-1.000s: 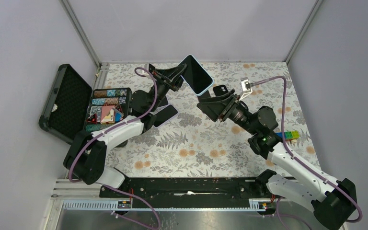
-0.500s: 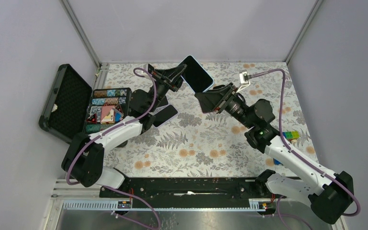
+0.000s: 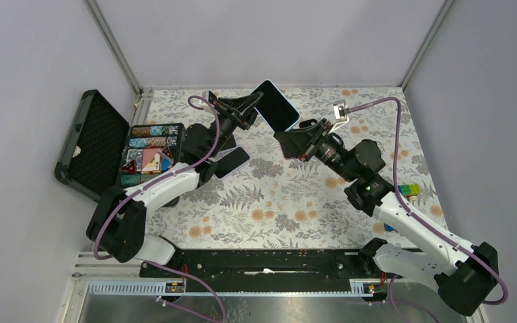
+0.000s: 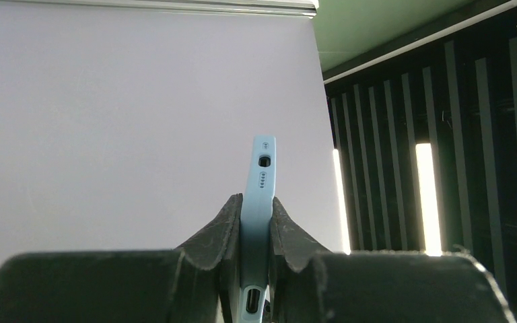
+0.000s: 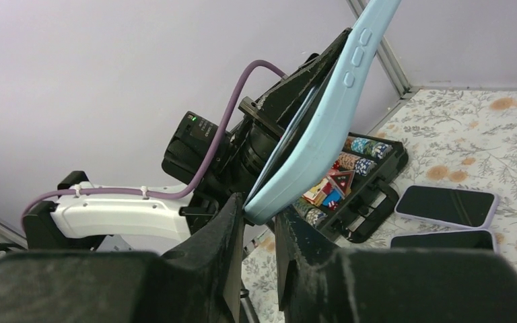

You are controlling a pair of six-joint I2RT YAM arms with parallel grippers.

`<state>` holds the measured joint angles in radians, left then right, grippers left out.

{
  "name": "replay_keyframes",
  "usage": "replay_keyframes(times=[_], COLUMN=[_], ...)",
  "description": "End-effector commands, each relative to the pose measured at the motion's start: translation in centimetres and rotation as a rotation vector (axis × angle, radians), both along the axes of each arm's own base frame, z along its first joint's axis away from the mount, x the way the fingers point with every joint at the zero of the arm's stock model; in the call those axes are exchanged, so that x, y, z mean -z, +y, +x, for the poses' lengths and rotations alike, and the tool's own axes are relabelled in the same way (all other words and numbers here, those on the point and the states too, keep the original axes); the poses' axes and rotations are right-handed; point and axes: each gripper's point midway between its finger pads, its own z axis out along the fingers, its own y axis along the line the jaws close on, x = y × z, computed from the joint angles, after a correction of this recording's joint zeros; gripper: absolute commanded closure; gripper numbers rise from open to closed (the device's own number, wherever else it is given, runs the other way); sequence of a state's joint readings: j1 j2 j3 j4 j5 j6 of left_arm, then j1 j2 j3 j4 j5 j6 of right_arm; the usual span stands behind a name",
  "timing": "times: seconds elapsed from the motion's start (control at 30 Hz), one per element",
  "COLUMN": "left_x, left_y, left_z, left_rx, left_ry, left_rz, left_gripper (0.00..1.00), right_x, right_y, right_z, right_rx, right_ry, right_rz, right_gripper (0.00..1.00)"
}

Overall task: Take the phone out of the phone case
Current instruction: Remove the phone case from the phone.

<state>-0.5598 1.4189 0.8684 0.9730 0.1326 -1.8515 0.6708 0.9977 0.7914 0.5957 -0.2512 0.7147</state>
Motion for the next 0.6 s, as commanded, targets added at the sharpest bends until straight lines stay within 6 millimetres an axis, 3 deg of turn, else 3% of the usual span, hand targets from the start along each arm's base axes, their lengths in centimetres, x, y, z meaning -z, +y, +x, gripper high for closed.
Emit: replay_keyframes(times=[0.0, 0.23, 0.57], left_x=[-7.2, -7.3, -7.6], left_y=[1.4, 1.5, 1.9], left_z=[-4.2, -4.4, -4.6], left_rx=[0.092, 0.1, 0.114], left_ry=[-0.161, -0.16, -0.16], left_rz=[-0.153, -0.167, -0.197], left_gripper=[1.0, 1.0, 1.0], right_x=[2.6, 4.3, 6.4], right_y=[-0.3, 0.8, -0.9], right_z=[1.3, 0.0, 2.1], right_rx=[0.072, -0.035, 0.098], right_ry=[-0.061, -0.138, -0.069], right_rz=[-0.152, -0.273, -0.34], right_gripper=[0.91, 0.93, 0.96])
